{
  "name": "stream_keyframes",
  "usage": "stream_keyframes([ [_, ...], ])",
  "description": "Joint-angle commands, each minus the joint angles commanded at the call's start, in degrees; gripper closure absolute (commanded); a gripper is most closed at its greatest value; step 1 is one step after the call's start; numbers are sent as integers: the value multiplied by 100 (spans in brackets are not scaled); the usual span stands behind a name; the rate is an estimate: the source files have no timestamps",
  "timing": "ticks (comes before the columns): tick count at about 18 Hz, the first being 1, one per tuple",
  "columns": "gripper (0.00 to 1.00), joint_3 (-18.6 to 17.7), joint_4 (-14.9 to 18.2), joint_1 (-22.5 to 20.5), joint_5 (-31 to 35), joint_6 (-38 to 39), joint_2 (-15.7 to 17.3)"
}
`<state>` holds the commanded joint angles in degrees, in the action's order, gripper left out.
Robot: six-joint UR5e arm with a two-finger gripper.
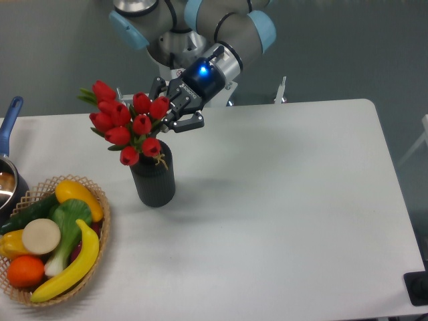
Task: Insert the flowers into the vase
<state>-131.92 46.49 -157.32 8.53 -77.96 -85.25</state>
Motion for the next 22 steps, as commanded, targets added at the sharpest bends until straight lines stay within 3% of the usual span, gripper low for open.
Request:
stream_keyframes([
  [1,29,-9,0,0,9,0,0],
  [2,19,-17,0,0,9,9,0],
  [3,1,-44,0,0,9,9,9],
  [14,0,-97,9,-88,9,96,290],
  [22,0,113,26,-694,-53,711,747],
])
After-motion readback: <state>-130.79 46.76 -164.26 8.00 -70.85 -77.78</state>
